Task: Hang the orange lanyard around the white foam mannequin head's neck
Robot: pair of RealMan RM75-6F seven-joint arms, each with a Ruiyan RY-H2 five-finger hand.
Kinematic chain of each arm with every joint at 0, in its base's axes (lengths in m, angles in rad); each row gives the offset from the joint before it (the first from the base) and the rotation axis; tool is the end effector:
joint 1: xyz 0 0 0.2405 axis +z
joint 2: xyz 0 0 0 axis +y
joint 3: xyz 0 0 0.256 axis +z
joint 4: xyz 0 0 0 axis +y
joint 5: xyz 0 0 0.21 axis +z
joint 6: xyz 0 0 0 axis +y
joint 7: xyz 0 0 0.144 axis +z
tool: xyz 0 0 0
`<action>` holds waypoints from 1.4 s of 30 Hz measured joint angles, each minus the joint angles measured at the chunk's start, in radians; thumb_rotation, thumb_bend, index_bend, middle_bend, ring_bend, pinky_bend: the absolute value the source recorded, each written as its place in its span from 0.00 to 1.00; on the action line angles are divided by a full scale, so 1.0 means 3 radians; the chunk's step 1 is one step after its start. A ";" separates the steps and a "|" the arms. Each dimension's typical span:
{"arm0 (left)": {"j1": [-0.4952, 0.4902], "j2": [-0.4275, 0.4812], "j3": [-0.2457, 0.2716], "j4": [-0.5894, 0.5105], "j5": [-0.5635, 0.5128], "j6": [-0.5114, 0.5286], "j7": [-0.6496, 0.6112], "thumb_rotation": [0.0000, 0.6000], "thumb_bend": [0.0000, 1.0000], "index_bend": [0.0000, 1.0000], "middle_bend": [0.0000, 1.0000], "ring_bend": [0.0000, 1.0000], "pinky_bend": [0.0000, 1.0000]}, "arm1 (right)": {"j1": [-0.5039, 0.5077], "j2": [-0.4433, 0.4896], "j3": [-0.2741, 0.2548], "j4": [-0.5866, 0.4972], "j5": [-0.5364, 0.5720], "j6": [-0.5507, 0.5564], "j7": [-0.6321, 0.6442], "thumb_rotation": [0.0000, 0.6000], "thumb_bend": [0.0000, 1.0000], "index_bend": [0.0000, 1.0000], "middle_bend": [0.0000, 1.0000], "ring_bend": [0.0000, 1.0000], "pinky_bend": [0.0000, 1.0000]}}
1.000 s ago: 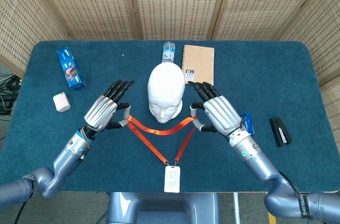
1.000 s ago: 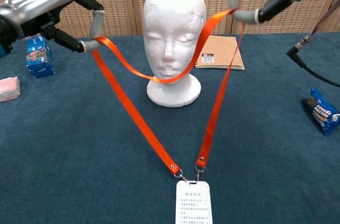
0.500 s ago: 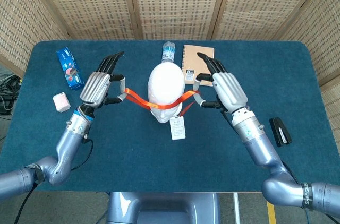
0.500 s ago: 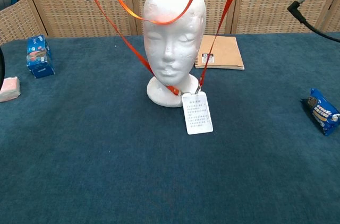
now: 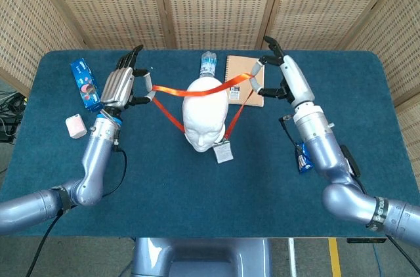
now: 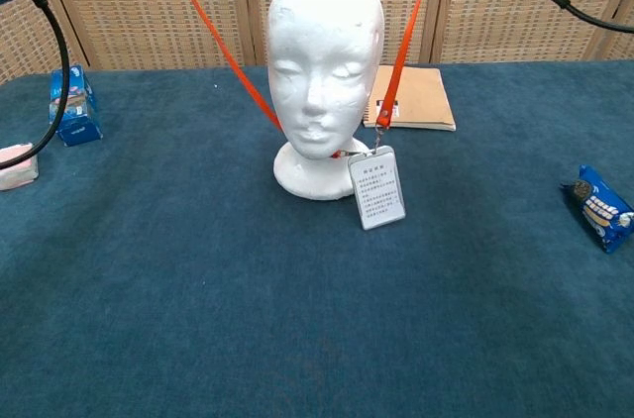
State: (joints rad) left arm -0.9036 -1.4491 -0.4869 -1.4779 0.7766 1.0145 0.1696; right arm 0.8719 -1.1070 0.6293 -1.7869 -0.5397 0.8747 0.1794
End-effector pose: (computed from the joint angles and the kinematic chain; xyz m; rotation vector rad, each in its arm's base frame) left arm -0.0810 0.4345 0.0824 -1.3741 -1.1763 -1.3222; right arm -0.0497 -0.4193 0.1691 1.1857 -1.6143 1.6015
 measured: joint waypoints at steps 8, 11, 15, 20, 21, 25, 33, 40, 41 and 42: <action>-0.0204 -0.0178 0.0003 0.0499 -0.0146 -0.0198 0.0110 1.00 0.32 0.02 0.00 0.00 0.00 | 0.0218 -0.0030 -0.0087 0.0652 0.0502 -0.0461 0.0011 1.00 0.35 0.21 0.02 0.00 0.00; -0.0244 -0.0251 0.0027 0.0659 -0.0133 -0.0320 0.0024 1.00 0.15 0.00 0.00 0.00 0.00 | 0.0301 -0.0084 -0.0272 0.0875 0.0541 -0.0651 -0.0094 1.00 0.08 0.00 0.00 0.00 0.00; -0.0280 -0.0340 0.0038 0.0820 -0.0119 -0.0400 -0.0085 1.00 0.00 0.00 0.00 0.00 0.00 | 0.0389 -0.0232 -0.0463 0.1143 0.0527 -0.0711 -0.0234 1.00 0.00 0.00 0.00 0.00 0.00; -0.0317 -0.0422 0.0045 0.0991 -0.0050 -0.0435 -0.0194 1.00 0.00 0.00 0.00 0.00 0.00 | 0.0435 -0.0448 -0.0597 0.1409 0.0367 -0.0543 -0.0335 1.00 0.00 0.00 0.00 0.00 0.00; -0.0318 -0.0424 0.0044 0.0999 -0.0032 -0.0437 -0.0213 1.00 0.00 0.00 0.00 0.00 0.00 | 0.0435 -0.0456 -0.0608 0.1425 0.0340 -0.0520 -0.0346 1.00 0.00 0.00 0.00 0.00 0.00; -0.0302 -0.0397 0.0042 0.0979 0.0030 -0.0408 -0.0247 1.00 0.00 0.00 0.00 0.00 0.00 | 0.0395 -0.0436 -0.0631 0.1421 0.0219 -0.0429 -0.0374 1.00 0.00 0.00 0.00 0.00 0.00; -0.0188 -0.0209 0.0039 0.0732 0.0164 -0.0267 -0.0308 1.00 0.00 0.00 0.00 0.00 0.00 | 0.0166 -0.0214 -0.0684 0.1110 -0.0022 -0.0230 -0.0402 1.00 0.00 0.01 0.00 0.00 0.00; 0.0057 0.0087 0.0147 0.0282 0.0378 -0.0004 -0.0263 1.00 0.00 0.00 0.00 0.00 0.00 | -0.0166 0.0083 -0.0797 0.0686 -0.0351 -0.0008 -0.0411 1.00 0.30 0.07 0.52 0.41 0.24; 0.0128 0.0162 0.0191 0.0179 0.0448 0.0067 -0.0244 1.00 0.00 0.00 0.00 0.00 0.00 | -0.0214 0.0124 -0.0822 0.0633 -0.0410 0.0024 -0.0418 1.00 0.38 0.08 0.59 0.49 0.41; 0.0184 0.0222 0.0230 0.0102 0.0504 0.0121 -0.0226 1.00 0.00 0.00 0.00 0.00 0.00 | -0.0262 0.0163 -0.0852 0.0584 -0.0472 0.0057 -0.0428 1.00 0.46 0.09 0.64 0.54 0.55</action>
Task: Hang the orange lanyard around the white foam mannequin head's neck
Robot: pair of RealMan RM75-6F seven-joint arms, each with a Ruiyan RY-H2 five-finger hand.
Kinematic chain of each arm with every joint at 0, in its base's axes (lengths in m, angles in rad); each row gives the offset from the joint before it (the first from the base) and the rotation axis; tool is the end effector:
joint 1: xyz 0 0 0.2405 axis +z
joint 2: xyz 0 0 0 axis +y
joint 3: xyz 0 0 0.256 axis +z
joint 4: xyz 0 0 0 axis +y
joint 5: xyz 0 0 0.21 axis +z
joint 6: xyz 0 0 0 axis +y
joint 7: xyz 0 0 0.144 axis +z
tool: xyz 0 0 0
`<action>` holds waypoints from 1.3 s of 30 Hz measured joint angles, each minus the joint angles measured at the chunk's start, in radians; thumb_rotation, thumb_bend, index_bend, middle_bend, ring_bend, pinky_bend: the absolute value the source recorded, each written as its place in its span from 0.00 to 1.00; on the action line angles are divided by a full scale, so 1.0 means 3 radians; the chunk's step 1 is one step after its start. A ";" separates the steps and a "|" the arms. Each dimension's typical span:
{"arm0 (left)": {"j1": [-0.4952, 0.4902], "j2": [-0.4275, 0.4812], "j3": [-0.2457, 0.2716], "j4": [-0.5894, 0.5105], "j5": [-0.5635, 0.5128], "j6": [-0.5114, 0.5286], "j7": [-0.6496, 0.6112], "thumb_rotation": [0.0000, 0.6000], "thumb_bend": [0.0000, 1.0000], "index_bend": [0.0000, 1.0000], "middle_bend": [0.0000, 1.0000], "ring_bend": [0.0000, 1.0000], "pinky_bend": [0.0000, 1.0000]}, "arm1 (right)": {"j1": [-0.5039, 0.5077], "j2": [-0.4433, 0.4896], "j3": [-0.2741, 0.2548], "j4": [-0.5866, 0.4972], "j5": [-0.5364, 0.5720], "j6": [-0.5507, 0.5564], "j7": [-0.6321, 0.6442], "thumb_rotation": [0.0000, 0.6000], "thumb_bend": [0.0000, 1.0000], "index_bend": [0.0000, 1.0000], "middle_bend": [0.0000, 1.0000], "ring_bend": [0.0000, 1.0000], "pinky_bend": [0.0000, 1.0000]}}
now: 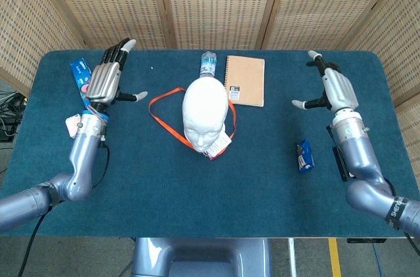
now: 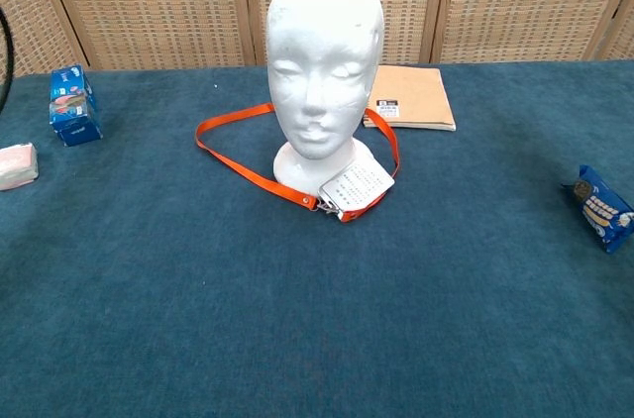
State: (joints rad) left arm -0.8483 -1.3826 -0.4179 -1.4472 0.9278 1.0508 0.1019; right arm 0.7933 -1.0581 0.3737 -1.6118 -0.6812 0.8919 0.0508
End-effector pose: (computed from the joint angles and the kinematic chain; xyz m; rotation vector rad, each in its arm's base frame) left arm -0.1118 0.4309 0.1061 -1.4053 -1.0151 -1.2967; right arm -0.1647 -0.4191 0.1787 1.2651 -1.2857 1.1683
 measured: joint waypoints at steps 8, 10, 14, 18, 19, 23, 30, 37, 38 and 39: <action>0.0655 0.0549 0.0516 -0.0746 0.0452 0.0535 0.0222 1.00 0.00 0.00 0.00 0.00 0.00 | -0.0390 0.0173 -0.0380 -0.0260 -0.0784 0.0250 -0.0092 1.00 0.71 0.17 0.74 0.63 0.77; 0.0844 0.0653 0.0664 -0.0896 0.0576 0.0687 0.0252 1.00 0.00 0.00 0.00 0.00 0.00 | -0.0464 0.0171 -0.0481 -0.0263 -0.1047 0.0285 -0.0084 1.00 0.72 0.18 0.74 0.63 0.77; 0.1140 0.0799 0.0915 -0.1080 0.0778 0.0937 0.0309 1.00 0.00 0.00 0.00 0.00 0.00 | -0.0604 0.0131 -0.0714 -0.0226 -0.1617 0.0344 -0.0064 1.00 0.73 0.18 0.74 0.63 0.77; 0.1320 0.0800 0.1023 -0.1115 0.0837 0.1094 0.0350 1.00 0.00 0.00 0.00 0.00 0.00 | -0.0643 0.0010 -0.0884 -0.0162 -0.1973 0.0319 -0.0076 1.00 0.73 0.18 0.74 0.63 0.77; 0.1362 0.0798 0.1041 -0.1120 0.0848 0.1132 0.0363 1.00 0.00 0.00 0.00 0.00 0.00 | -0.0635 -0.0047 -0.0915 -0.0146 -0.2042 0.0290 -0.0090 1.00 0.73 0.18 0.74 0.63 0.77; 0.1521 0.0788 0.1103 -0.1142 0.0888 0.1276 0.0404 1.00 0.00 0.00 0.00 0.00 0.00 | -0.0565 -0.0231 -0.0957 -0.0100 -0.2158 0.0191 -0.0204 1.00 0.74 0.16 0.74 0.63 0.77; 0.1641 0.0789 0.1108 -0.1131 0.0888 0.1316 0.0428 1.00 0.00 0.00 0.00 0.00 0.00 | -0.0352 -0.0686 -0.0911 0.0068 -0.2010 -0.0046 -0.0585 1.00 0.74 0.14 0.74 0.63 0.77; 0.1655 0.0790 0.1048 -0.1027 0.0866 0.1197 0.0350 1.00 0.00 0.00 0.00 0.00 0.00 | -0.0108 -0.1252 -0.0848 0.0380 -0.1639 -0.0299 -0.0944 1.00 0.74 0.14 0.74 0.63 0.77; 0.1657 0.0788 0.1040 -0.1019 0.0869 0.1186 0.0346 1.00 0.00 0.00 0.00 0.00 0.00 | -0.0078 -0.1316 -0.0841 0.0431 -0.1579 -0.0328 -0.0989 1.00 0.74 0.14 0.74 0.63 0.77; 0.1661 0.0788 0.1034 -0.1016 0.0871 0.1180 0.0342 1.00 0.00 0.00 0.00 0.00 0.00 | -0.0059 -0.1358 -0.0836 0.0463 -0.1540 -0.0347 -0.1011 1.00 0.74 0.14 0.74 0.63 0.77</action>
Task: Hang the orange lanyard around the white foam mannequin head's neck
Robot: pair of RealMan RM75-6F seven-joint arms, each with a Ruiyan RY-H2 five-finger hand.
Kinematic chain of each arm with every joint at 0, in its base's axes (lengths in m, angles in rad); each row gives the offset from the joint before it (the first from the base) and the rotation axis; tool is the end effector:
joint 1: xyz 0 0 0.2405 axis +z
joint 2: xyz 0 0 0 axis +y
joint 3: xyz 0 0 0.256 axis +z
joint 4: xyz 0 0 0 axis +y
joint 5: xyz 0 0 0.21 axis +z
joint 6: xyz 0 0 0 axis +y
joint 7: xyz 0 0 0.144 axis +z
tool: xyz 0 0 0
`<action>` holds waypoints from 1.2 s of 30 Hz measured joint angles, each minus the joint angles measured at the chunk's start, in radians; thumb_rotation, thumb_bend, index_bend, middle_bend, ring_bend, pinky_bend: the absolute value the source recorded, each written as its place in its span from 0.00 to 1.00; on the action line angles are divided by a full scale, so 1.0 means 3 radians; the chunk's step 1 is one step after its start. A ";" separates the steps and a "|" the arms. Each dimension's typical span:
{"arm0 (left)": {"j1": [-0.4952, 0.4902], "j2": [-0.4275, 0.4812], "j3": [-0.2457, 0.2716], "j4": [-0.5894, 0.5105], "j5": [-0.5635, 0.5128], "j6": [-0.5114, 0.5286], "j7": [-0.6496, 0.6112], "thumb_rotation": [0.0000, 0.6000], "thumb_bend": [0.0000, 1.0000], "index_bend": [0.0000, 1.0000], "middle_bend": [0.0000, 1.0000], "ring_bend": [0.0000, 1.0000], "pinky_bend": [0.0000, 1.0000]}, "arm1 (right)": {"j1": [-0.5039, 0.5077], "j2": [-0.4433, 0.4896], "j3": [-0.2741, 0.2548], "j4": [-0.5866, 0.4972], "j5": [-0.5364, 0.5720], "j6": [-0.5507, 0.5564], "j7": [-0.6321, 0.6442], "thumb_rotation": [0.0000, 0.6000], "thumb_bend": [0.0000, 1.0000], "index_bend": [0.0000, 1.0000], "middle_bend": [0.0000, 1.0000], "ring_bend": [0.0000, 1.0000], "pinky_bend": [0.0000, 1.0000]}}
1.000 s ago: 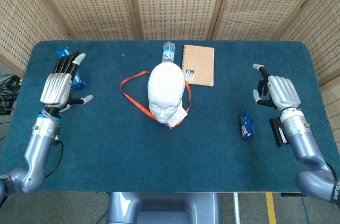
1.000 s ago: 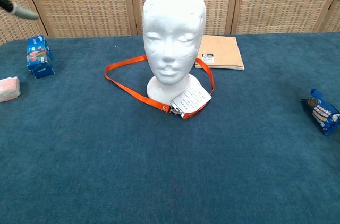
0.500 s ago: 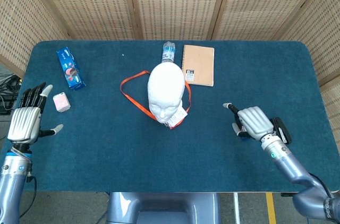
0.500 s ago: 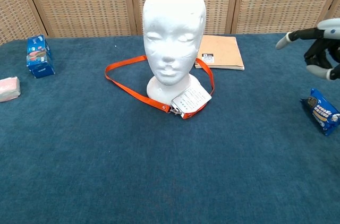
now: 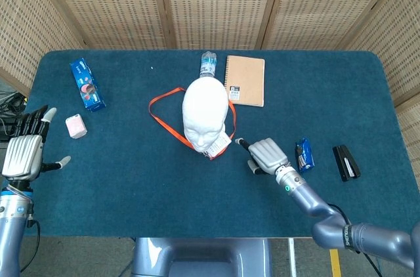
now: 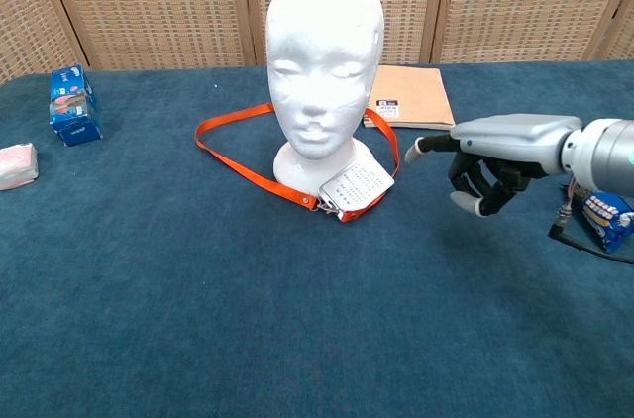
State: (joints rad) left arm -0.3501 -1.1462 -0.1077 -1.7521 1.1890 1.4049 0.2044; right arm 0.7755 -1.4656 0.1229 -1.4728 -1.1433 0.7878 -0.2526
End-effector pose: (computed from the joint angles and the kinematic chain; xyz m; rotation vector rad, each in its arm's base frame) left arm -0.2605 0.2620 0.1460 -1.3463 -0.9118 -0.9111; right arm -0.1645 -0.3429 -0.0156 2.0339 -0.9970 0.7918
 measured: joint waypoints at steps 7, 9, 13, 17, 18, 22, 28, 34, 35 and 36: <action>0.0028 -0.0005 -0.0038 0.0010 0.0021 -0.0035 -0.0012 1.00 0.00 0.00 0.00 0.00 0.00 | 0.0110 -0.0215 0.0043 0.0152 0.0174 -0.0064 -0.0102 1.00 0.74 0.14 0.74 0.63 0.77; 0.0032 -0.0006 -0.0045 0.0015 0.0022 -0.0045 -0.0013 1.00 0.00 0.00 0.00 0.00 0.00 | 0.0123 -0.0243 0.0050 0.0172 0.0199 -0.0066 -0.0118 1.00 0.74 0.14 0.74 0.63 0.77; 0.0038 -0.0007 -0.0054 0.0014 0.0028 -0.0058 -0.0009 1.00 0.00 0.00 0.00 0.00 0.00 | 0.0145 -0.0285 0.0060 0.0215 0.0248 -0.0072 -0.0149 1.00 0.74 0.14 0.74 0.63 0.77; 0.0051 -0.0009 -0.0068 0.0014 0.0041 -0.0065 -0.0005 1.00 0.00 0.00 0.00 0.00 0.00 | 0.0187 -0.0359 0.0077 0.0286 0.0359 -0.0090 -0.0210 1.00 0.74 0.14 0.74 0.63 0.77; 0.0054 -0.0010 -0.0069 0.0015 0.0042 -0.0069 -0.0004 1.00 0.00 0.00 0.00 0.00 0.00 | 0.0199 -0.0378 0.0081 0.0304 0.0388 -0.0094 -0.0229 1.00 0.74 0.14 0.74 0.63 0.77; 0.0062 -0.0014 -0.0082 0.0026 0.0041 -0.0091 -0.0010 1.00 0.00 0.00 0.00 0.00 0.00 | 0.0252 -0.0465 0.0089 0.0383 0.0519 -0.0120 -0.0321 1.00 0.74 0.15 0.74 0.63 0.77; 0.0076 -0.0008 -0.0115 0.0042 0.0038 -0.0117 -0.0049 1.00 0.00 0.00 0.00 0.00 0.00 | 0.0318 -0.0523 0.0029 0.0432 0.0667 -0.0188 -0.0490 1.00 0.74 0.15 0.74 0.63 0.77; 0.0087 -0.0004 -0.0129 0.0042 0.0051 -0.0136 -0.0060 1.00 0.00 0.00 0.00 0.00 0.00 | 0.0359 -0.0513 -0.0069 0.0381 0.0772 -0.0247 -0.0603 1.00 0.74 0.15 0.74 0.63 0.77; 0.0089 -0.0004 -0.0131 0.0042 0.0052 -0.0139 -0.0060 1.00 0.00 0.00 0.00 0.00 0.00 | 0.0362 -0.0508 -0.0078 0.0371 0.0778 -0.0251 -0.0612 1.00 0.74 0.15 0.74 0.63 0.77; 0.0089 -0.0004 -0.0132 0.0042 0.0052 -0.0140 -0.0060 1.00 0.00 0.00 0.00 0.00 0.00 | 0.0366 -0.0501 -0.0087 0.0361 0.0783 -0.0255 -0.0622 1.00 0.74 0.16 0.74 0.63 0.77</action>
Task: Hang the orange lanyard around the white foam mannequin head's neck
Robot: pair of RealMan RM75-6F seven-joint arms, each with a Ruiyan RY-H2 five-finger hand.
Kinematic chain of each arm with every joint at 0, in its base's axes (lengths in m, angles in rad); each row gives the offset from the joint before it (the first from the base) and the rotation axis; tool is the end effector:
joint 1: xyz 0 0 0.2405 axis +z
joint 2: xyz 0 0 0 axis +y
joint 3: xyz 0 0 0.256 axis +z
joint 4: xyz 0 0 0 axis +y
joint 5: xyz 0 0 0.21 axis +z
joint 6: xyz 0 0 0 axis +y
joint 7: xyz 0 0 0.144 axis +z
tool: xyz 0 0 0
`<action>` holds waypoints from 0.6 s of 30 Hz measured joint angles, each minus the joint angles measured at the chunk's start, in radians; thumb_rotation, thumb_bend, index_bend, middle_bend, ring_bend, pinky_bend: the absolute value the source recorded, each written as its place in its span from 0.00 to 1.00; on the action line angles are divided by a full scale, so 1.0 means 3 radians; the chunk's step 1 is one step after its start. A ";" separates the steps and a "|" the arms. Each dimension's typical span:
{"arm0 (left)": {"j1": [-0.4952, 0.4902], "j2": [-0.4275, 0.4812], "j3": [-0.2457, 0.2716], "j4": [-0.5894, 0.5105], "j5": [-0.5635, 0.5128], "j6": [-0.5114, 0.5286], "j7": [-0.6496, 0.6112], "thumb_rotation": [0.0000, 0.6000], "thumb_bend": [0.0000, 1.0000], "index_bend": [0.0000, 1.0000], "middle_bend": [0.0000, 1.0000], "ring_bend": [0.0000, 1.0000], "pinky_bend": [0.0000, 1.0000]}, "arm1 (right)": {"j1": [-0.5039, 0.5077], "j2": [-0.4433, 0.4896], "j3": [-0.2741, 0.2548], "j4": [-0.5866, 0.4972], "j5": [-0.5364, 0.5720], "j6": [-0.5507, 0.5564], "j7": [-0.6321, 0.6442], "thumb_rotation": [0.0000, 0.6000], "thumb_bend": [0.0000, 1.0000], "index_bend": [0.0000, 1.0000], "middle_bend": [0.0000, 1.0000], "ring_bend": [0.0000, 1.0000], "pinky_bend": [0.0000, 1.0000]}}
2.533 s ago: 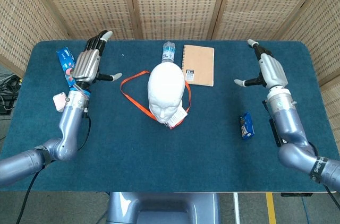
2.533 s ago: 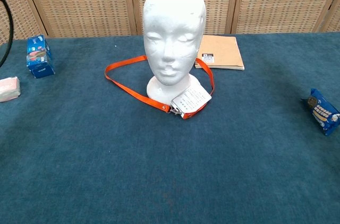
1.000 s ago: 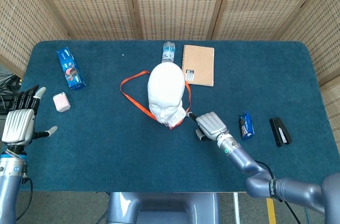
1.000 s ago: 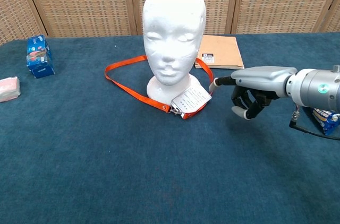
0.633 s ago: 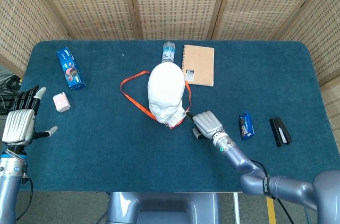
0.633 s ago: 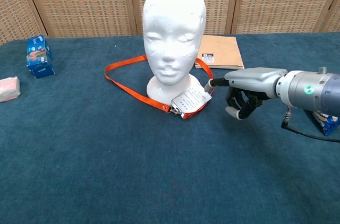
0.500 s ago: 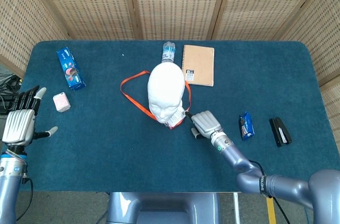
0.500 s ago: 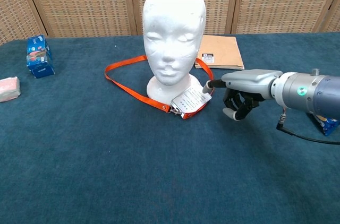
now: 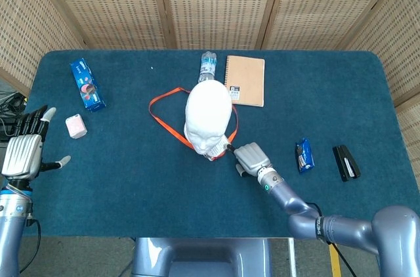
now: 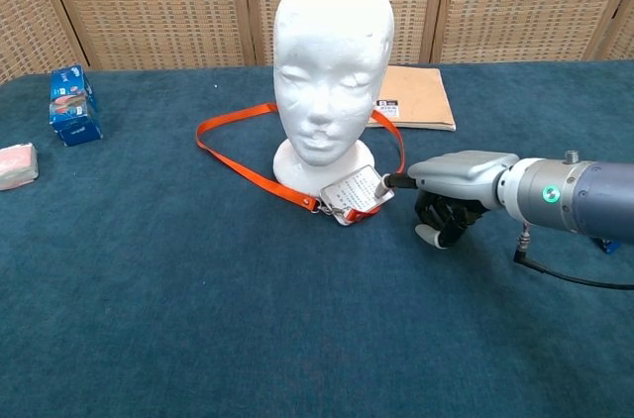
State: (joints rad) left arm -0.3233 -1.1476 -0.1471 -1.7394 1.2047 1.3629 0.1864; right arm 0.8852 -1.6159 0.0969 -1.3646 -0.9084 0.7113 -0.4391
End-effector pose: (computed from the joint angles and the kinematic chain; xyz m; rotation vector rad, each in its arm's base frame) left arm -0.2636 0.2634 0.1463 -1.3426 -0.9309 -0.9184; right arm -0.1511 -0.3472 -0.0681 2.1031 -1.0100 0.6258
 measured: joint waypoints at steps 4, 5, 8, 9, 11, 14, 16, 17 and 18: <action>0.0004 -0.0001 -0.0006 -0.0001 0.0002 -0.0008 0.0003 1.00 0.00 0.00 0.00 0.00 0.00 | 0.0012 0.0041 -0.0040 -0.0068 0.0012 -0.0009 -0.0045 1.00 0.74 0.17 0.74 0.63 0.77; 0.0005 -0.0002 -0.0009 -0.0002 0.0002 -0.0011 0.0003 1.00 0.00 0.00 0.00 0.00 0.00 | 0.0015 0.0058 -0.0054 -0.0097 0.0011 -0.0008 -0.0061 1.00 0.74 0.17 0.74 0.63 0.77; 0.0007 -0.0003 -0.0011 -0.0003 0.0003 -0.0019 0.0006 1.00 0.00 0.00 0.00 0.00 0.00 | 0.0018 0.0103 -0.0085 -0.0178 -0.0003 0.0001 -0.0087 1.00 0.74 0.17 0.74 0.63 0.77; 0.0008 -0.0004 -0.0011 -0.0004 0.0004 -0.0021 0.0008 1.00 0.00 0.00 0.00 0.00 0.00 | 0.0018 0.0119 -0.0093 -0.0206 -0.0007 0.0004 -0.0091 1.00 0.74 0.17 0.74 0.63 0.77; 0.0009 -0.0006 -0.0012 -0.0003 0.0002 -0.0024 0.0014 1.00 0.00 0.00 0.00 0.00 0.00 | 0.0018 0.0156 -0.0115 -0.0271 -0.0020 0.0005 -0.0101 1.00 0.74 0.18 0.74 0.63 0.77; 0.0010 -0.0011 -0.0015 -0.0003 0.0003 -0.0027 0.0025 1.00 0.00 0.00 0.00 0.00 0.00 | 0.0020 0.0221 -0.0155 -0.0375 -0.0062 0.0004 -0.0125 1.00 0.74 0.18 0.74 0.63 0.77; 0.0011 -0.0014 -0.0016 -0.0003 0.0004 -0.0027 0.0033 1.00 0.00 0.00 0.00 0.00 0.00 | 0.0018 0.0270 -0.0178 -0.0456 -0.0093 0.0006 -0.0134 1.00 0.74 0.18 0.75 0.63 0.77; 0.0011 -0.0017 -0.0017 -0.0004 0.0006 -0.0028 0.0039 1.00 0.00 0.00 0.00 0.00 0.00 | 0.0017 0.0305 -0.0194 -0.0518 -0.0117 0.0006 -0.0137 1.00 0.74 0.18 0.75 0.63 0.77; 0.0012 -0.0018 -0.0017 -0.0006 0.0008 -0.0029 0.0044 1.00 0.00 0.00 0.00 0.00 0.00 | 0.0015 0.0335 -0.0208 -0.0569 -0.0139 0.0006 -0.0138 1.00 0.74 0.18 0.75 0.63 0.77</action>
State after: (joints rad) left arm -0.3196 -1.1531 -0.1522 -1.7412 1.2071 1.3541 0.1995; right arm 0.8896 -1.5156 0.0344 -1.5353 -0.9500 0.7131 -0.4803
